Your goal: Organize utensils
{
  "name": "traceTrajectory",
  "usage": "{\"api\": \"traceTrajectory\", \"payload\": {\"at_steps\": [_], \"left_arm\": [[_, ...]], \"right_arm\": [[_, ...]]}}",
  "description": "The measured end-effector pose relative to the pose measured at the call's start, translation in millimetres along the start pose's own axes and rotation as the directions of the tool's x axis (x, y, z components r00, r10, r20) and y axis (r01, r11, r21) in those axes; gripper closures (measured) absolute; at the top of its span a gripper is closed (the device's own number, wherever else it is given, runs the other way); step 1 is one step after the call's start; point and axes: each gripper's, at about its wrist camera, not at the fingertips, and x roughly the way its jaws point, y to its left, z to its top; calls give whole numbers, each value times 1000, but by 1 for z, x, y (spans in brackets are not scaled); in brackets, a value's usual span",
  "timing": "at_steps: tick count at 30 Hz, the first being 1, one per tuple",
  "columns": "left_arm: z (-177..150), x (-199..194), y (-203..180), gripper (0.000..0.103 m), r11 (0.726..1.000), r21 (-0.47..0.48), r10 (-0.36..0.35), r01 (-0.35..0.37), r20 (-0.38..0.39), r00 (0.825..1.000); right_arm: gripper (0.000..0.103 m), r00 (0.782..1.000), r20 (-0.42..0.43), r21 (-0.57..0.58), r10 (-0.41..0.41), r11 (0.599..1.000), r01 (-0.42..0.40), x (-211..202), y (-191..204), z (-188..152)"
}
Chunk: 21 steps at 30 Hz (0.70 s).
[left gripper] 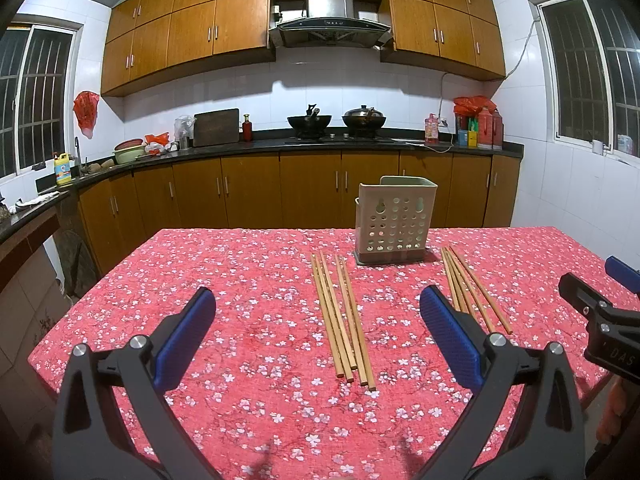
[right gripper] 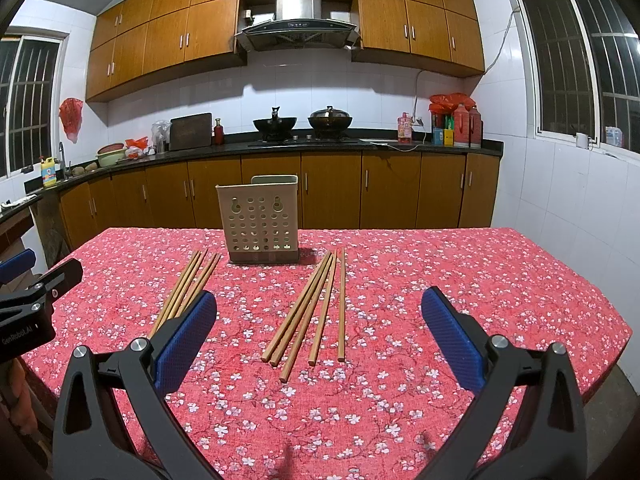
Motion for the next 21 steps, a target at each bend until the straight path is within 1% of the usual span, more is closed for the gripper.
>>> {"api": "traceTrajectory", "payload": {"at_steps": [21], "left_arm": [[4,-1,0,4,1000,0,0,0,-2,1000]], "right_arm": [[2,1000,-2,1,0,1000,0,1,0,-1]]}}
